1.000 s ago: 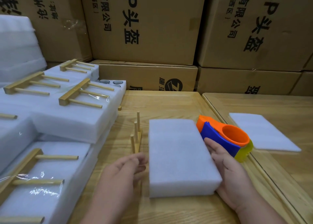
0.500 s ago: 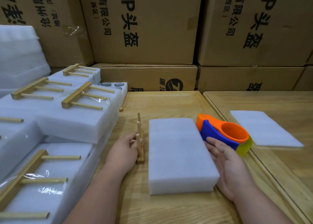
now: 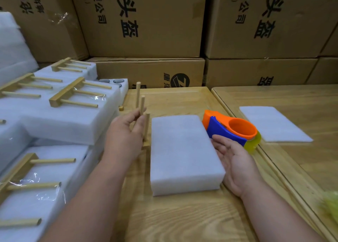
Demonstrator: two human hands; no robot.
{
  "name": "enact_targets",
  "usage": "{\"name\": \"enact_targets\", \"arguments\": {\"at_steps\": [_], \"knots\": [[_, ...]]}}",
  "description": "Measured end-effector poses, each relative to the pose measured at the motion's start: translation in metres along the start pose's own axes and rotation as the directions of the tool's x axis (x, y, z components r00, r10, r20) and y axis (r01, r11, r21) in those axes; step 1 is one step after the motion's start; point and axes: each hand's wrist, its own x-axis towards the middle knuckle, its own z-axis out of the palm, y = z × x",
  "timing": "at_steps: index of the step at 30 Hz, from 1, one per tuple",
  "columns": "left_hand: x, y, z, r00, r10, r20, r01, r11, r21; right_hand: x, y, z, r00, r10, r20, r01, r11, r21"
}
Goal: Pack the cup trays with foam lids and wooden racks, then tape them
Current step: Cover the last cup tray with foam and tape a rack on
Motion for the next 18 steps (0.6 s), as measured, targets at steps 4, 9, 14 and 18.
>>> {"name": "enact_targets", "arguments": {"at_steps": [4,9,14,18], "knots": [[-0.001,0.033,0.013,0.944,0.229,0.237,-0.286,0.926,0.245,0.001,0.001,-0.001,1.000,0.003,0.005,-0.003,1.000,0.005],[-0.005,0.057,0.041,0.817,0.022,0.576,-0.459,0.629,0.627,0.004,0.002,-0.003,1.000,-0.014,0.015,0.014,1.000,0.000],[-0.002,0.058,0.044,0.842,0.078,0.534,-0.453,0.641,0.620,0.006,0.004,-0.007,0.998,-0.046,0.043,0.047,0.998,-0.032],[-0.003,0.031,0.027,0.949,0.065,0.308,-0.142,0.961,0.235,0.009,0.005,-0.009,0.994,-0.083,0.073,0.089,0.993,-0.078]]}}
